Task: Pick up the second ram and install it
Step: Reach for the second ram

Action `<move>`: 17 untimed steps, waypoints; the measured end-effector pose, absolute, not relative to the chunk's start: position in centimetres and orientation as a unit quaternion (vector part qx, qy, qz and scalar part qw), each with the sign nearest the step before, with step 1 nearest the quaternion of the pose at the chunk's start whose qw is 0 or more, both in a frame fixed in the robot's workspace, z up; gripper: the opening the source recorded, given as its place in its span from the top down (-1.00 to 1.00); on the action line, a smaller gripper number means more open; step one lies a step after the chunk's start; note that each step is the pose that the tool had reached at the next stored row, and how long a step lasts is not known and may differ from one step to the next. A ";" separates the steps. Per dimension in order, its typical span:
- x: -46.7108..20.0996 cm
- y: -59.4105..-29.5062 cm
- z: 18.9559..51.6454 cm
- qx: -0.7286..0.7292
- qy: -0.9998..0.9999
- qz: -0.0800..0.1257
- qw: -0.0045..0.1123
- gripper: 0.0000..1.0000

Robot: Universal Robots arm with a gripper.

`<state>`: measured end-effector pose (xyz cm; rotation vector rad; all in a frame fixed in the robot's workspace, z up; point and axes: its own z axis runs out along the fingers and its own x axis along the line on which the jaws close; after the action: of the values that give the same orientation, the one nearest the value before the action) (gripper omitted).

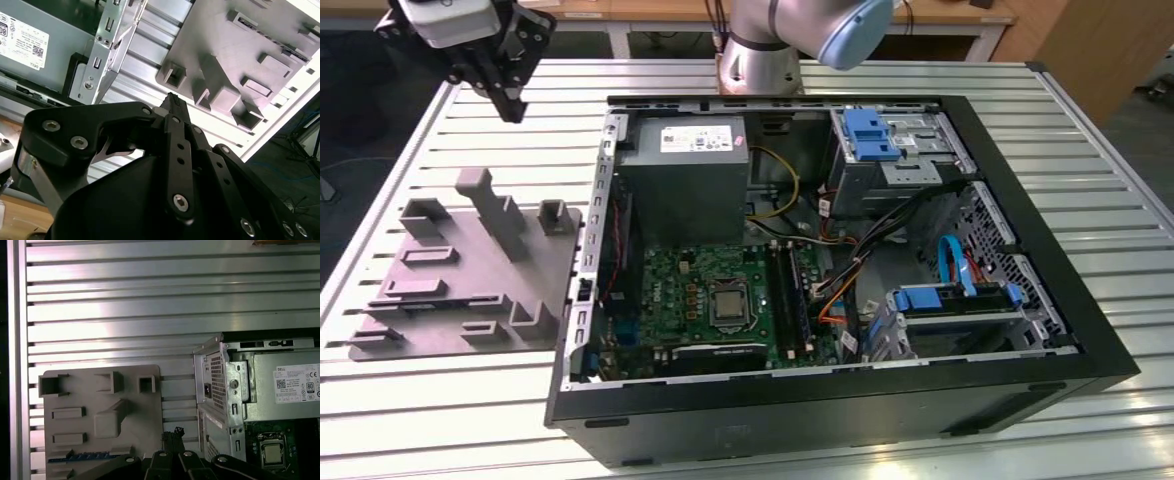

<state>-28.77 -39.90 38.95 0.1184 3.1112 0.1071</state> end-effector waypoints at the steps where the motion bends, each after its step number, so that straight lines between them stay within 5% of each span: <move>1: -29.0 -39.9 38.9 0.038 0.999 0.034 0.013 0.80; 17: -33.0 -39.9 38.9 0.038 0.999 0.034 0.013 0.80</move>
<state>-32.98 -39.90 38.86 0.1184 3.1112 0.1071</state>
